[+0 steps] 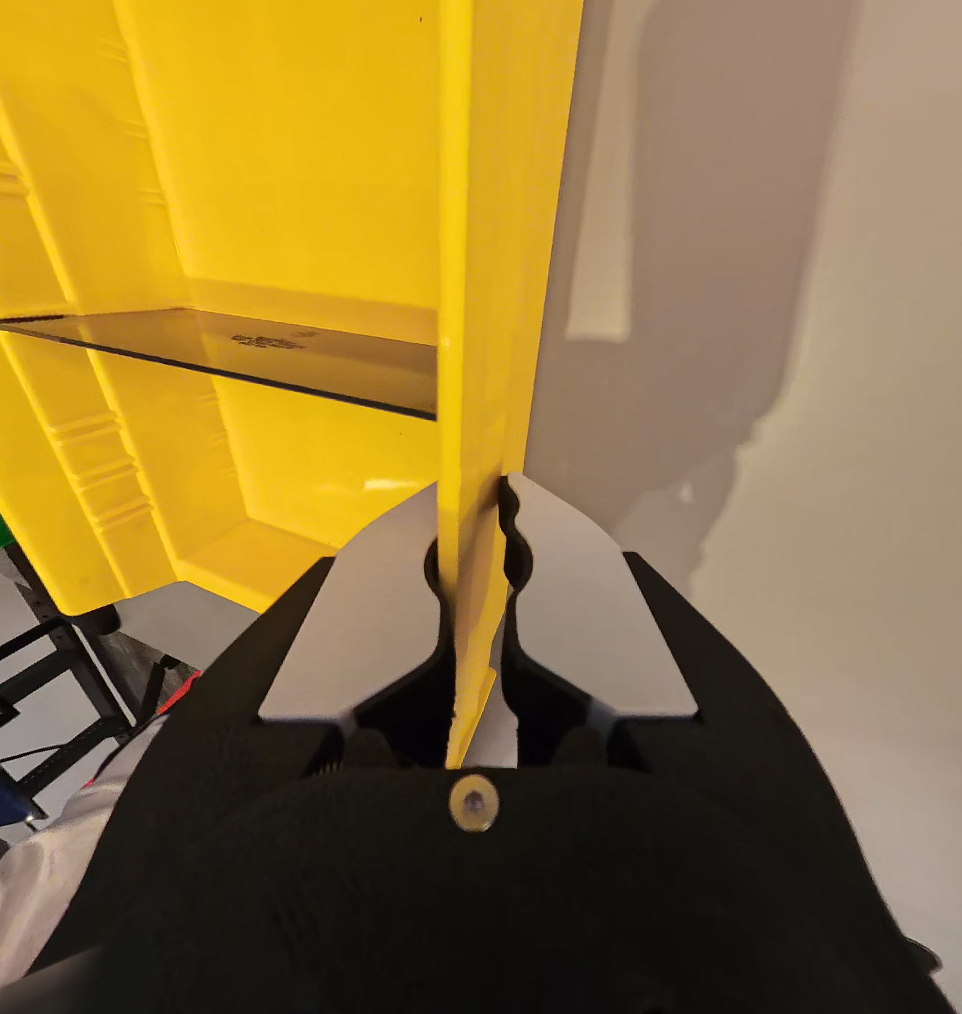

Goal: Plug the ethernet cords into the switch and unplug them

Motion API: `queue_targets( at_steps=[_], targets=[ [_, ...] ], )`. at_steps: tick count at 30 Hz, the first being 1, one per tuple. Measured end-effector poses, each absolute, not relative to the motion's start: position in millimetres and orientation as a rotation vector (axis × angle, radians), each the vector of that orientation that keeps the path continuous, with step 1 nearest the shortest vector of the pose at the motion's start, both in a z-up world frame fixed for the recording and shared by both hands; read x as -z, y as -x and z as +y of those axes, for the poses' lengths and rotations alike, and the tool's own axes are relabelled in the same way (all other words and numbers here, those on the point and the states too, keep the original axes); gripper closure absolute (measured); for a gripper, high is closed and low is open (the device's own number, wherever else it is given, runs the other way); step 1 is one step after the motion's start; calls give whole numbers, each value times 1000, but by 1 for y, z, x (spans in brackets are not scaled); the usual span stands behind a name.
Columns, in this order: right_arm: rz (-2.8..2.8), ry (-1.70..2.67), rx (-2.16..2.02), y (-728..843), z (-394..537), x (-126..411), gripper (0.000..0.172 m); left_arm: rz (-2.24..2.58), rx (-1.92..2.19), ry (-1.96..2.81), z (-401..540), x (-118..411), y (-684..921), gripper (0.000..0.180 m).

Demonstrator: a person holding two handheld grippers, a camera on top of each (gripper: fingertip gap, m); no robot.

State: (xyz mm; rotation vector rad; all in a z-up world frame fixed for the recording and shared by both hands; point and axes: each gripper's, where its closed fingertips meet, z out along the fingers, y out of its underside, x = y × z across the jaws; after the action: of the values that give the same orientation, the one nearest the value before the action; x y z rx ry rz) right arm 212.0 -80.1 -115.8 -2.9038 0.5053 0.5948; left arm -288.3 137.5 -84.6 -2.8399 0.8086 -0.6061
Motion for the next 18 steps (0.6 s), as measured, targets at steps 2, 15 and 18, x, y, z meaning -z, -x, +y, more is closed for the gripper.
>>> queue_targets(
  at_steps=[2, 15, 18],
  targets=[
    [542, 2914, -551, -211, -77, 116, 160, 725, 609, 2841, 143, 84, 314, 172],
    [547, 2894, -580, -220, -88, 117, 158, 440, 880, 2767, 139, 81, 371, 166],
    [595, 2864, -625, -226, -97, 117, 159, 473, 846, 2774, 138, 82, 379, 167]
  ],
)
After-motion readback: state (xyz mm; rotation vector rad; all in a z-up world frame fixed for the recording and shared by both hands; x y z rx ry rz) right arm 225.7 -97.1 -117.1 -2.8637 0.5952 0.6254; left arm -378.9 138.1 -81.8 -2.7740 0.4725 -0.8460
